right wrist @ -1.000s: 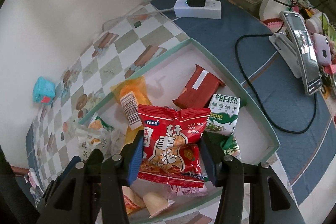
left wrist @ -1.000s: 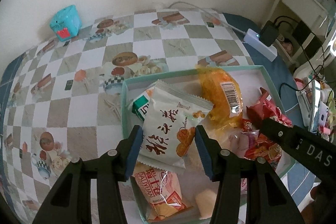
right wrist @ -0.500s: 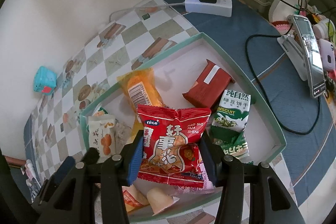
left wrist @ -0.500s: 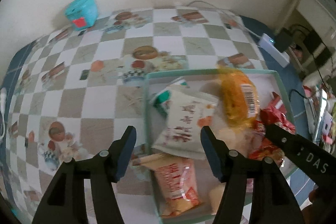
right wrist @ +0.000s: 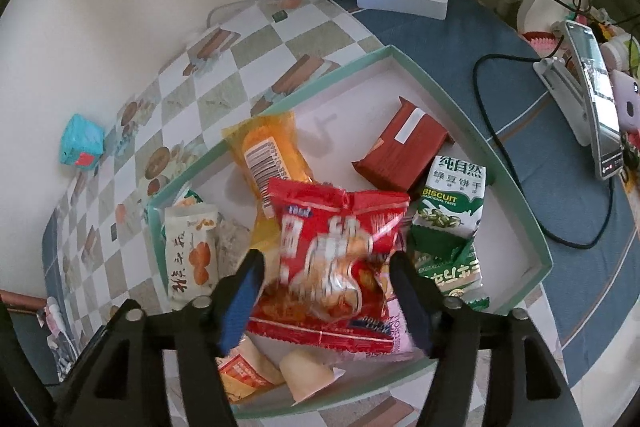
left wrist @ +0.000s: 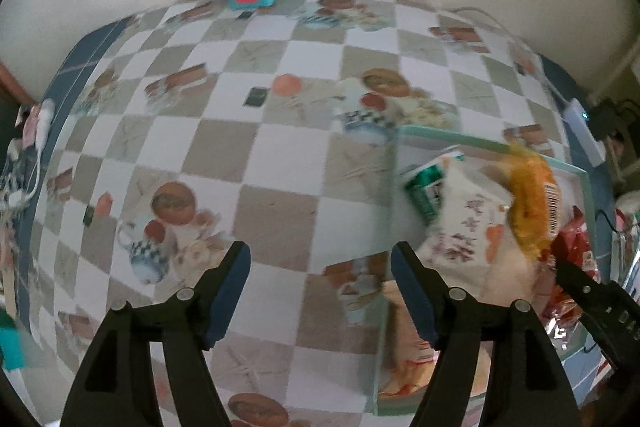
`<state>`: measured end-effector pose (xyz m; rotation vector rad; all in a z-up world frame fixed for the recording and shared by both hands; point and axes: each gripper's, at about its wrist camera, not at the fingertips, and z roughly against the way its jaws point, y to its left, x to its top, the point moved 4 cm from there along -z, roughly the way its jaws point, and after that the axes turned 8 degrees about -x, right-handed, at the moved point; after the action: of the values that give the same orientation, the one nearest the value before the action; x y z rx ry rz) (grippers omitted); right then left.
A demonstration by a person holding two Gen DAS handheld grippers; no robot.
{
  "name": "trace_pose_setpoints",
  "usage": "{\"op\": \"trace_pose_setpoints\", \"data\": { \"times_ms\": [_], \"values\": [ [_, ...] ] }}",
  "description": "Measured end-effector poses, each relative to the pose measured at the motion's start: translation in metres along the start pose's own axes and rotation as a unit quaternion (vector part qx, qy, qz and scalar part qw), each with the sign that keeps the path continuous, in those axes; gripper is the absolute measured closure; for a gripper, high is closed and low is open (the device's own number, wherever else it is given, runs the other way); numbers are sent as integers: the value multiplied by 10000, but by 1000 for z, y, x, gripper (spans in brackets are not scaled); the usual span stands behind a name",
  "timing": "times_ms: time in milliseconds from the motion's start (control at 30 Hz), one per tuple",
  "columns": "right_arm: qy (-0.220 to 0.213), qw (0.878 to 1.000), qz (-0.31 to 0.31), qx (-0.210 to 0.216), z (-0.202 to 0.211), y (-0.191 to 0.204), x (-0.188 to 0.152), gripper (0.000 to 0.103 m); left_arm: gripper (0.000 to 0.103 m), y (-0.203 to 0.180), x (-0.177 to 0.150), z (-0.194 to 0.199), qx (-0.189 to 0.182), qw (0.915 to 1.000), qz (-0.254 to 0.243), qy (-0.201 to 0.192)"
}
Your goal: Organize snacks
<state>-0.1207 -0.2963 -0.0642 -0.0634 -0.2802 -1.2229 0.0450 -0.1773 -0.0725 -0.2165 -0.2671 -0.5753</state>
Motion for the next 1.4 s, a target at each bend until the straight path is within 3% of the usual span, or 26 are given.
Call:
{"op": "trace_pose_setpoints", "data": {
  "times_ms": [133,233,333,667,700,733,767,833,1033,1400],
  "values": [
    [7,10000,34,-10,0,2,-1,32,27,11,-2,-3,52,9998,176,94],
    [31,10000,29,-23,-2,1,-1,29,16,14,-3,-5,63,9996,221,137],
    [36,10000,-26,-31,-3,-1,-1,19,16,16,-3,-4,47,9996,247,145],
    [-90,9999,-52,49,1,-2,0,18,15,14,-3,-4,82,9998,168,113],
    [-103,9999,-46,55,2,-2,0,14,15,14,-3,-4,116,9998,149,102],
    [-121,9999,-35,73,3,-1,0,1,15,14,-3,-4,140,9998,140,89],
    [-159,9998,-28,96,4,0,-1,0,11,14,-3,-3,159,9998,138,70],
    [-206,9997,15,120,5,3,-2,0,5,15,-2,-3,185,9997,147,39],
    [-293,9993,180,118,8,12,-8,0,5,19,-3,3,143,9998,143,-41],
    [-579,9951,792,103,33,39,-32,0,5,27,-12,34,487,9979,-91,-427]
  ]
}}
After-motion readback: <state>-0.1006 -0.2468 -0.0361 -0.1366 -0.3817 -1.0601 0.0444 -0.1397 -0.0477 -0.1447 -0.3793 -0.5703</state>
